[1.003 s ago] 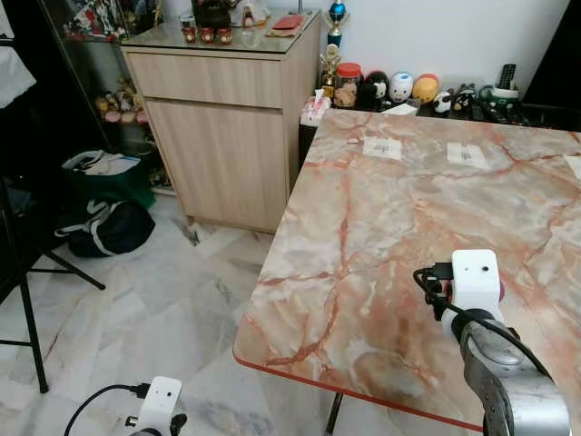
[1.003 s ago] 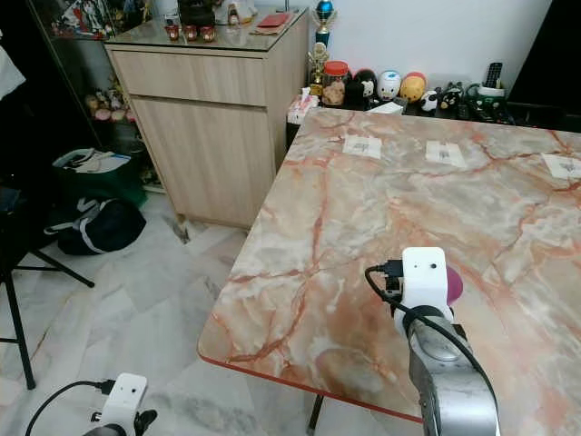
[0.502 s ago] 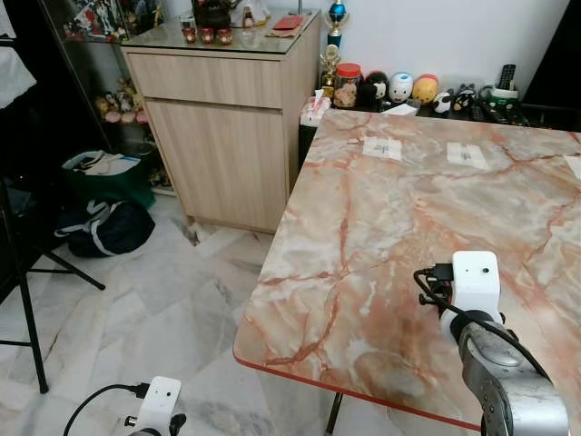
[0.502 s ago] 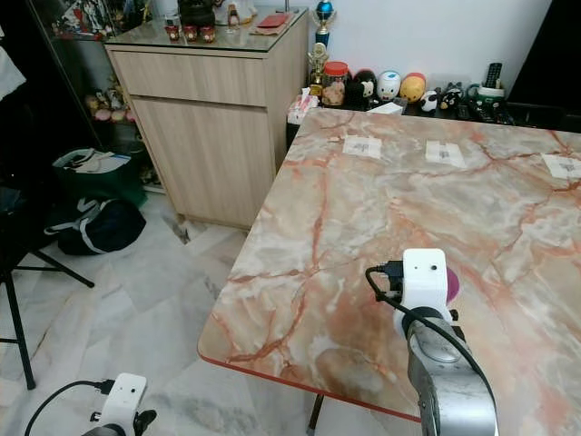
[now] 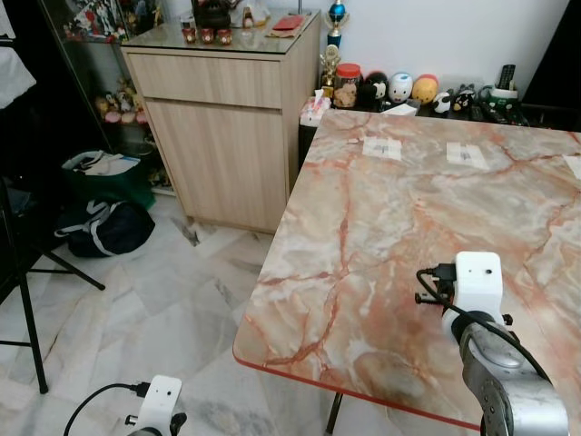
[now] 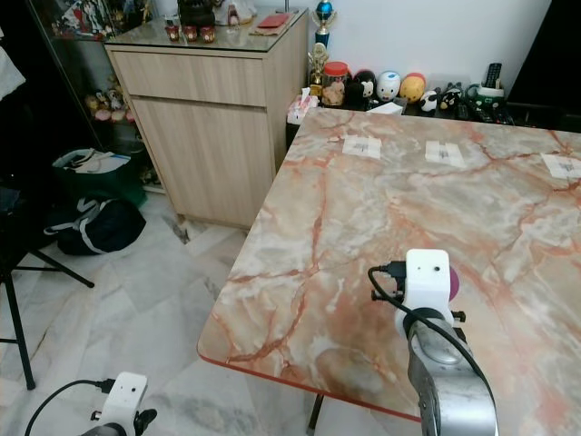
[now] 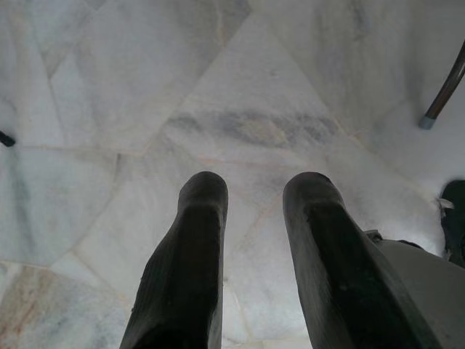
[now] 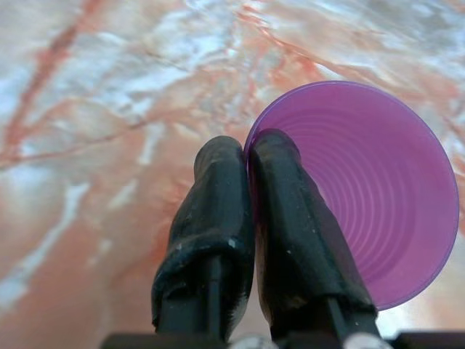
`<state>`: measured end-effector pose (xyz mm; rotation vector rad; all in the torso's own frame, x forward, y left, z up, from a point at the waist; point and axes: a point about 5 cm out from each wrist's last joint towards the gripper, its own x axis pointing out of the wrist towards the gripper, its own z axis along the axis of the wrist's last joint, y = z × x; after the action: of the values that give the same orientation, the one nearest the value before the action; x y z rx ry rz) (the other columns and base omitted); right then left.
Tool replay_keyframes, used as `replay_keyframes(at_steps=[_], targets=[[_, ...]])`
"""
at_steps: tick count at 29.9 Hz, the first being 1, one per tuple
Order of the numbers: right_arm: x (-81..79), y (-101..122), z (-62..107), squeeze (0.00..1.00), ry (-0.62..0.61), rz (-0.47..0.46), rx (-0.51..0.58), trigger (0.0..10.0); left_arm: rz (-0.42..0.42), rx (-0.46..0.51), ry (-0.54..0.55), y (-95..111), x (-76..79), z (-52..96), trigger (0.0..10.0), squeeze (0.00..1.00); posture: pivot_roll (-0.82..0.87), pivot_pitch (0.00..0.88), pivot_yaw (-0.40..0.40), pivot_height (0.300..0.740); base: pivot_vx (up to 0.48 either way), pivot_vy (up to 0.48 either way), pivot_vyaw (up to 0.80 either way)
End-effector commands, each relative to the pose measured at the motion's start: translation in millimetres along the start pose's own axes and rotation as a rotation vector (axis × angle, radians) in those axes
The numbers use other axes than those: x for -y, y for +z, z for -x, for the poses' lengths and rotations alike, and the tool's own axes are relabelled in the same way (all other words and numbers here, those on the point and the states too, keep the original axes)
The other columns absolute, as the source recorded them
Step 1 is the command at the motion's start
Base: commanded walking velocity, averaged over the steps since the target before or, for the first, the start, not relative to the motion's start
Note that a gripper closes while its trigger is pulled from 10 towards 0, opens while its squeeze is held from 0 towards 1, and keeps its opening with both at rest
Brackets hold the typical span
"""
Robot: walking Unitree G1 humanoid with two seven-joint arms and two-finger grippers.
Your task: Setting the table
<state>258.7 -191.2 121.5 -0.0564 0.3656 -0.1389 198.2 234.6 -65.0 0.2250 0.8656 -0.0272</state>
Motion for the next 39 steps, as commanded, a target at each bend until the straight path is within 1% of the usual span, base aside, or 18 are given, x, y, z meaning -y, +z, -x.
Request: replay_keyframes(at_steps=[1,5,6,8,9,10,11,12,13,14,16,20,23,29,31,32,36,39], targets=[[-1.4,2.1,-1.0,0.00,0.008,-0.007,0.008,0.0,-0.009,0.005,-0.013,2.4,2.1,-0.8,10.0,0.00,0.03,0.000,0.006,0.740,0.000,0.000,0.00],[-2.1,0.5,-1.3,0.00,0.010,-0.005,0.002,0.0,-0.008,0.008,-0.016,3.4,3.1,-1.1,10.0,0.00,0.03,0.000,0.004,0.740,0.000,0.000,0.00],[-0.8,2.2,-1.5,0.00,-0.007,-0.015,0.030,0.0,-0.006,0.010,-0.015,3.8,3.1,-1.2,10.0,0.00,0.03,0.000,0.004,0.740,0.000,0.000,0.00],[0.0,12.6,-1.5,0.00,-0.013,-0.029,0.129,0.0,-0.006,0.012,-0.014,4.1,3.5,-1.2,10.0,0.00,0.03,0.000,0.003,0.740,0.000,0.000,0.00],[-0.2,21.6,-0.8,0.00,-0.012,-0.041,0.215,0.0,-0.006,0.014,-0.013,4.3,3.5,-1.3,10.0,0.00,0.03,0.000,0.003,0.740,0.000,0.000,0.00],[0.3,29.1,0.9,0.00,-0.015,-0.074,0.297,0.0,-0.006,0.015,-0.012,4.5,3.9,-1.3,10.0,0.00,0.03,0.000,0.001,0.740,0.000,0.000,0.00],[0.3,29.1,0.9,0.00,-0.015,-0.074,0.297,0.0,-0.006,0.015,-0.012,4.5,3.9,-1.3,10.0,0.00,0.03,0.000,0.001,0.740,0.000,0.000,0.00],[0.9,32.3,2.1,0.00,-0.018,-0.094,0.336,0.0,-0.006,0.015,-0.012,4.6,4.1,-1.4,10.0,0.00,0.03,0.000,0.001,0.740,0.000,0.000,0.00],[2.5,36.5,4.4,0.00,-0.033,-0.122,0.389,2.6,-0.005,0.017,-0.011,4.9,4.5,-1.5,10.0,0.00,0.03,0.000,0.001,0.740,0.000,0.000,0.00],[2.9,38.6,6.0,0.00,-0.044,-0.136,0.416,10.0,-0.005,0.019,-0.009,5.3,4.7,-1.6,10.0,0.00,0.03,0.000,-0.002,0.740,0.000,0.000,0.00],[3.5,41.8,9.6,0.00,-0.073,-0.133,0.467,10.0,-0.004,0.023,-0.005,6.1,4.7,-1.7,10.0,0.00,0.03,0.000,-0.003,0.740,0.000,0.000,0.00],[4.9,40.1,12.8,0.00,-0.092,-0.163,0.499,10.0,-0.023,0.025,-0.008,6.4,5.6,-1.8,10.0,0.00,0.03,0.000,-0.005,0.740,0.000,0.000,0.00],[5.3,39.9,13.4,0.00,-0.098,-0.163,0.518,10.0,-0.026,0.027,-0.006,6.5,5.6,-1.8,10.0,0.00,0.03,0.000,-0.006,0.740,0.000,-0.096,0.00],[8.0,38.0,11.0,0.00,-0.127,-0.169,0.546,10.0,-0.026,0.023,-0.004,5.3,6.0,-1.6,10.0,0.00,0.03,0.000,-0.007,0.740,0.000,-0.457,0.00],[9.6,37.1,10.1,0.00,-0.147,-0.167,0.543,10.0,-0.025,0.022,-0.004,4.9,6.1,-1.5,10.0,0.00,0.03,0.000,-0.007,0.740,0.000,-0.480,-0.50],[9.5,37.1,9.9,0.00,-0.140,-0.182,0.547,10.0,-0.023,0.020,-0.002,4.2,5.9,-1.4,10.0,0.00,0.03,0.000,-0.008,0.740,0.000,-0.480,-0.70],[9.1,38.8,11.0,0.00,-0.136,-0.176,0.570,10.0,-0.022,0.015,0.000,2.6,5.8,-1.0,10.0,0.00,0.03,0.000,-0.008,0.740,0.000,-0.480,-0.70],[9.4,39.1,11.3,0.00,-0.141,-0.170,0.579,10.0,-0.021,0.013,0.001,1.8,5.8,-0.9,10.0,0.00,0.03,0.000,-0.008,0.740,0.000,-0.480,0.00]])
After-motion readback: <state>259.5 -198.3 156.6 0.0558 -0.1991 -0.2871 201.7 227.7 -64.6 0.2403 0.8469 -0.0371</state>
